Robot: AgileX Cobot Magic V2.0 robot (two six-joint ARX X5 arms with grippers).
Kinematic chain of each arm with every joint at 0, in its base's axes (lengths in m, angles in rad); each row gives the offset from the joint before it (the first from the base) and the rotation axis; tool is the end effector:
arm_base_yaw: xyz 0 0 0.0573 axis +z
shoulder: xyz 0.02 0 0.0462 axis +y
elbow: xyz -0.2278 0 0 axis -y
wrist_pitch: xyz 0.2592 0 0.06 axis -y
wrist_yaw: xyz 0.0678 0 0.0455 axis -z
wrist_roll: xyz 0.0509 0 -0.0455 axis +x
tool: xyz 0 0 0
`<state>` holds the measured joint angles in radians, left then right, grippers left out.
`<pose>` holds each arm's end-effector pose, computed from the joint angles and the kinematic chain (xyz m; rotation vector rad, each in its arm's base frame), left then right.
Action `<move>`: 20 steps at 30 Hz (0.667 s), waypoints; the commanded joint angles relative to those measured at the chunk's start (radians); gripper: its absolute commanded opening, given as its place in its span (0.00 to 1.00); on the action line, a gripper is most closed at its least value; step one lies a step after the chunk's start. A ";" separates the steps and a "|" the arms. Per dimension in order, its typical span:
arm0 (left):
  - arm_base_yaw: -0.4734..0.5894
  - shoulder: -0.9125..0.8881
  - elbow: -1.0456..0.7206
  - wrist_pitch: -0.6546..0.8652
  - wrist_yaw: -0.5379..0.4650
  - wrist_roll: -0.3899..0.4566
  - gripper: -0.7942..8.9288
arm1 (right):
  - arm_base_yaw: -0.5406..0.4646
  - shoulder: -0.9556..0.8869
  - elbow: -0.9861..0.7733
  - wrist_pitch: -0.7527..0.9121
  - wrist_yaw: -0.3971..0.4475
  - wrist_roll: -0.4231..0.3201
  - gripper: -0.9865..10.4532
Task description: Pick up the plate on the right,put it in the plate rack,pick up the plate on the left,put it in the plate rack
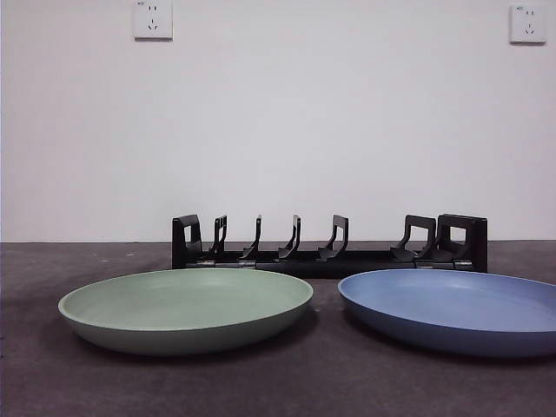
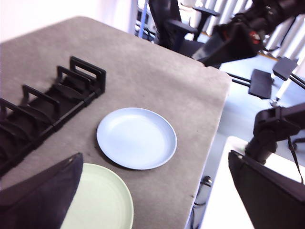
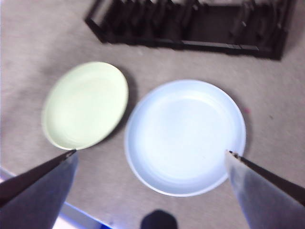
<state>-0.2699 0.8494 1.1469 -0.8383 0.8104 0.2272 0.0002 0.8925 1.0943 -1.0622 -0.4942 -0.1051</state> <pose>0.1713 -0.0857 0.3549 0.0485 0.4236 -1.1069 0.1924 0.0242 0.3062 0.1155 0.8157 0.5061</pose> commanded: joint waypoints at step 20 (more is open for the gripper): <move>-0.203 0.100 0.002 -0.001 -0.219 0.124 0.73 | 0.000 0.616 0.003 0.114 0.136 0.001 0.55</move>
<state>-0.4660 0.9451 1.1469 -0.8413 0.6025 0.3206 0.0002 1.4914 1.0950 -0.9504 -0.3622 -0.1047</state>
